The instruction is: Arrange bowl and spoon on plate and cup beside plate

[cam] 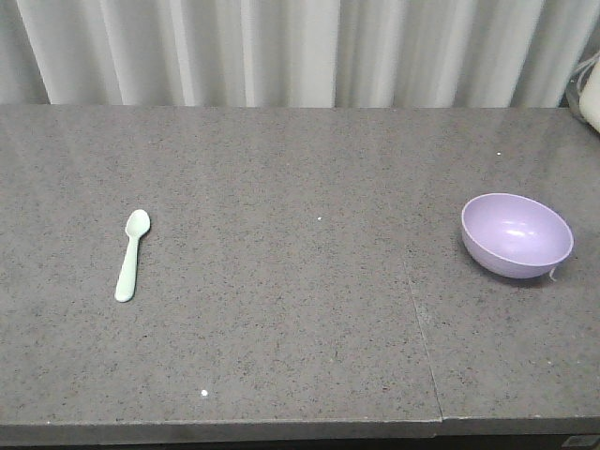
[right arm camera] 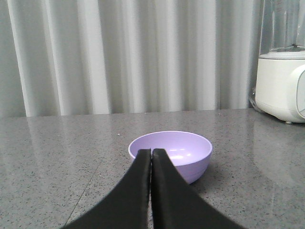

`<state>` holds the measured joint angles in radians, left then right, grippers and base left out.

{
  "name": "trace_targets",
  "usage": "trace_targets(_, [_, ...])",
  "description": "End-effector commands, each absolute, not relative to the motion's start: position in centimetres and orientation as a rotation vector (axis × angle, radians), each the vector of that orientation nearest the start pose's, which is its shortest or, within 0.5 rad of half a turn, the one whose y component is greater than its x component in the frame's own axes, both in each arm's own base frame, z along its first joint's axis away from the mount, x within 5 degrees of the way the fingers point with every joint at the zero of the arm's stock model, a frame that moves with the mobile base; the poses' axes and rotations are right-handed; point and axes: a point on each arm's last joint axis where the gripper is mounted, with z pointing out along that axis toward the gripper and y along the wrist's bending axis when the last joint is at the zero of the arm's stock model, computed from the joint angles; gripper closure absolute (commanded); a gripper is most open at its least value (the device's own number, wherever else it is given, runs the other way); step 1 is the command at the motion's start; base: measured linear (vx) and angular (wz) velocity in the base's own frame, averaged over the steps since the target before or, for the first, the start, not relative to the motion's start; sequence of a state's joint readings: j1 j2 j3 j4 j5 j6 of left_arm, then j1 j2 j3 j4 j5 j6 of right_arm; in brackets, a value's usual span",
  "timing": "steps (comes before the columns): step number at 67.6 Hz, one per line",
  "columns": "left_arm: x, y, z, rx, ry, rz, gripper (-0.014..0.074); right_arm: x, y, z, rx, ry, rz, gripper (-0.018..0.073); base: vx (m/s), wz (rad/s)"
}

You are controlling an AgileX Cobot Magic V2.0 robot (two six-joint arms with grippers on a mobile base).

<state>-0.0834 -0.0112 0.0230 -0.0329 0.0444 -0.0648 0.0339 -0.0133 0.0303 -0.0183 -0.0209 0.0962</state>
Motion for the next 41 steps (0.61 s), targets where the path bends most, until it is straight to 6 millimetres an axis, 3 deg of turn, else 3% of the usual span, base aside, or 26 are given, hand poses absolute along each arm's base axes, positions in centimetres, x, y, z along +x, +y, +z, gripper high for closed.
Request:
trace_targets(1, [5.36,-0.42,21.57,-0.018,1.433,-0.150,0.0603,5.54,0.17,21.02,0.026,1.409,0.079,0.0570,0.00,0.00])
trace_targets(41, [5.36,-0.42,21.57,-0.018,1.433,-0.150,0.0603,5.54,0.17,21.01,0.026,1.410,0.079,0.0570,0.00,0.00])
